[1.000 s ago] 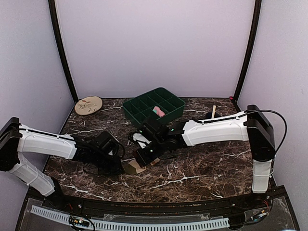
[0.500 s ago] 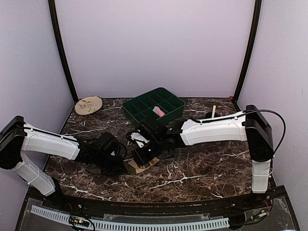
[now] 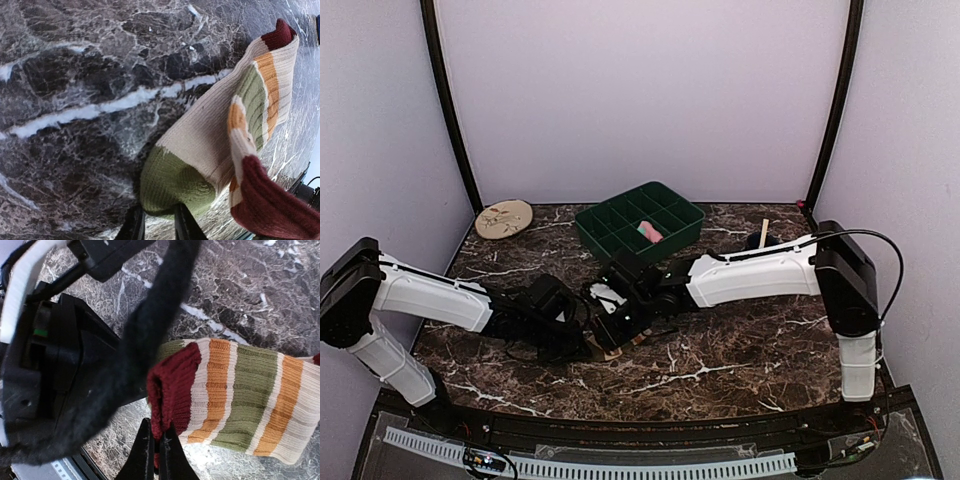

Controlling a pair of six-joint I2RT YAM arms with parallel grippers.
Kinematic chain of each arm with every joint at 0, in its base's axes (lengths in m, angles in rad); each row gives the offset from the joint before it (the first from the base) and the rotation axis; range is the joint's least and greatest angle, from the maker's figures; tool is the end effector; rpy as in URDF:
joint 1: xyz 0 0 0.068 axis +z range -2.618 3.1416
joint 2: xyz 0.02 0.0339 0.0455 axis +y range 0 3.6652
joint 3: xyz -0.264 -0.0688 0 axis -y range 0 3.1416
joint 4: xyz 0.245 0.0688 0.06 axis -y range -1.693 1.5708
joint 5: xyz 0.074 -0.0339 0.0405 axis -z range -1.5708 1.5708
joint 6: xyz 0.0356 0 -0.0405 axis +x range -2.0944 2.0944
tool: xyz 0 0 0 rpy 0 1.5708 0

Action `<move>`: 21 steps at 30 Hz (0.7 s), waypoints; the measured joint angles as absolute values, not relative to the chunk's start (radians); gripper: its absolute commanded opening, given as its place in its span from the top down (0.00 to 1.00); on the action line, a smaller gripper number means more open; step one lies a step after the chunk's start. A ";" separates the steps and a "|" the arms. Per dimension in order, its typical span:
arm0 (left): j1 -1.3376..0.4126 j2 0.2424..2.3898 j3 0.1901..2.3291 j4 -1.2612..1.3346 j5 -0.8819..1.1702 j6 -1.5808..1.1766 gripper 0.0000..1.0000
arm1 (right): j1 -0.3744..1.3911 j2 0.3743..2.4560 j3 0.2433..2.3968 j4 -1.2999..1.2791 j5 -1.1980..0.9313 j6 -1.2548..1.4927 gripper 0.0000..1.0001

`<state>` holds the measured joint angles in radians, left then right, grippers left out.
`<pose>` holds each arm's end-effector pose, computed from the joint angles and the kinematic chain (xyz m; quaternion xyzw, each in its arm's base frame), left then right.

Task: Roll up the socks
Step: Fold the sock at the center of the board.

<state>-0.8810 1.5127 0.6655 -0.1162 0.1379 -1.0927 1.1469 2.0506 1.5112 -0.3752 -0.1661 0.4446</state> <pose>0.1707 -0.2146 0.1435 -0.0801 0.9488 -0.2851 0.1096 0.1795 0.4121 0.1869 -0.3496 0.8766 0.2844 0.1686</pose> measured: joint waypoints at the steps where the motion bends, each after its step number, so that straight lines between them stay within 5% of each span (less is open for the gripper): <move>1: -0.881 1.513 0.665 -0.116 0.138 -1.093 0.76 | 1.147 2.054 1.512 -0.373 -0.168 0.447 1.00; 10: -0.881 1.512 0.664 -0.114 0.139 -1.102 0.76 | 1.148 2.074 1.533 -0.348 -0.199 0.470 0.99; 16: -0.881 1.510 0.659 -0.107 0.140 -1.104 0.76 | 1.153 2.098 1.541 -0.323 -0.225 0.490 0.73; 21: -0.881 1.507 0.656 -0.105 0.140 -1.104 0.76 | 1.154 2.115 1.542 -0.322 -0.231 0.498 0.64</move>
